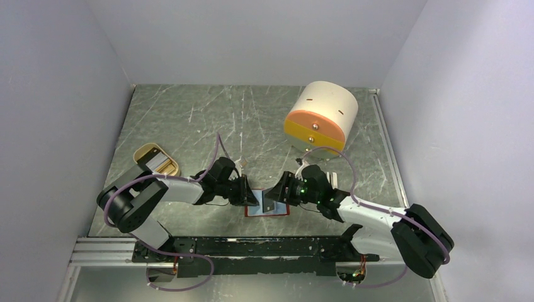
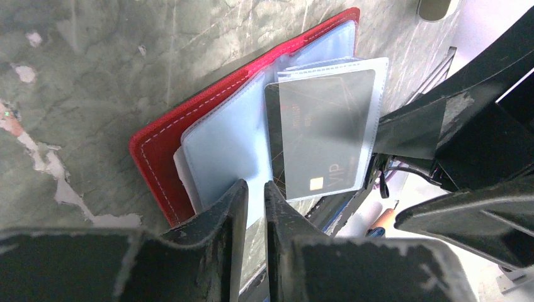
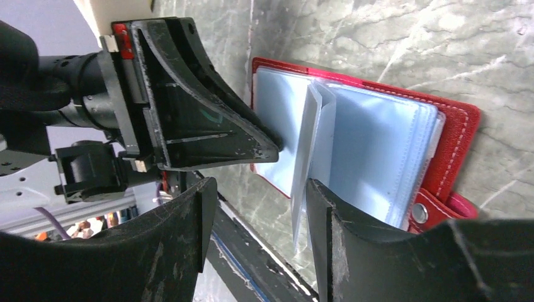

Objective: Put the credit cards into the card holder
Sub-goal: Turn over the card slot in the card holder.

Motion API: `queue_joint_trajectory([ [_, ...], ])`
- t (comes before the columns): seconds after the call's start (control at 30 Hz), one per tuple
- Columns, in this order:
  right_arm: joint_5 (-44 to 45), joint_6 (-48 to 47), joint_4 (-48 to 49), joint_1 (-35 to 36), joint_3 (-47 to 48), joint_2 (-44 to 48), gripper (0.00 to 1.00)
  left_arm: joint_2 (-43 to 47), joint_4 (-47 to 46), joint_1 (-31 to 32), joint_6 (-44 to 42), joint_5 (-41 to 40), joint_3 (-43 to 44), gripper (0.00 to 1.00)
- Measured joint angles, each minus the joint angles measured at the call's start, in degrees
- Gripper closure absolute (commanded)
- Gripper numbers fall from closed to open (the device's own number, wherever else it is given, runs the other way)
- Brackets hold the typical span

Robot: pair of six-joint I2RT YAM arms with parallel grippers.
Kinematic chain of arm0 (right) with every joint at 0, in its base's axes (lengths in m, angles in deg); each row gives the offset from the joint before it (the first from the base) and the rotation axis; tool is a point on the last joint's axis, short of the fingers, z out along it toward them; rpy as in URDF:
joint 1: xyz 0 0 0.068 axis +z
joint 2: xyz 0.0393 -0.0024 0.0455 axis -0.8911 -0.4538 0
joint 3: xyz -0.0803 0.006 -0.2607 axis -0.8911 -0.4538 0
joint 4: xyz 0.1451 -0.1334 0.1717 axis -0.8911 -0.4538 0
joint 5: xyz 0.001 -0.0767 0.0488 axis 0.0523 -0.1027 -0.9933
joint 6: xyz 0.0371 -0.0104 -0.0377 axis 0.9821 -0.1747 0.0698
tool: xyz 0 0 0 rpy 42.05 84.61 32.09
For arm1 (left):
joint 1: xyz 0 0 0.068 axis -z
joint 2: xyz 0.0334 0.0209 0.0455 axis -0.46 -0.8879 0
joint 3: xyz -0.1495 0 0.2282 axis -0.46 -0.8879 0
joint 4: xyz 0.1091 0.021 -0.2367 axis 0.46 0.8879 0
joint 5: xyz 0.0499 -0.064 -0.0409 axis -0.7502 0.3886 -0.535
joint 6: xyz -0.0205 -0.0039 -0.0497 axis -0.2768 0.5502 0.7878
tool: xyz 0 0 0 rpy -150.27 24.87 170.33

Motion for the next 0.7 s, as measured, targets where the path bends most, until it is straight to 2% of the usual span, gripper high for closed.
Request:
queue_joint_trajectory([
  [0.27,-2.80,2.05,4.24,0.02,0.02,-1.60,0.42,0.85,-0.87,-0.09,1.62,0.11,-1.11,0.77],
  [0.7,-4.55,3.23,6.97,0.17,1.75,-4.02,0.42,14.45,1.31,-4.87,4.39,-0.90,-3.45,0.75],
])
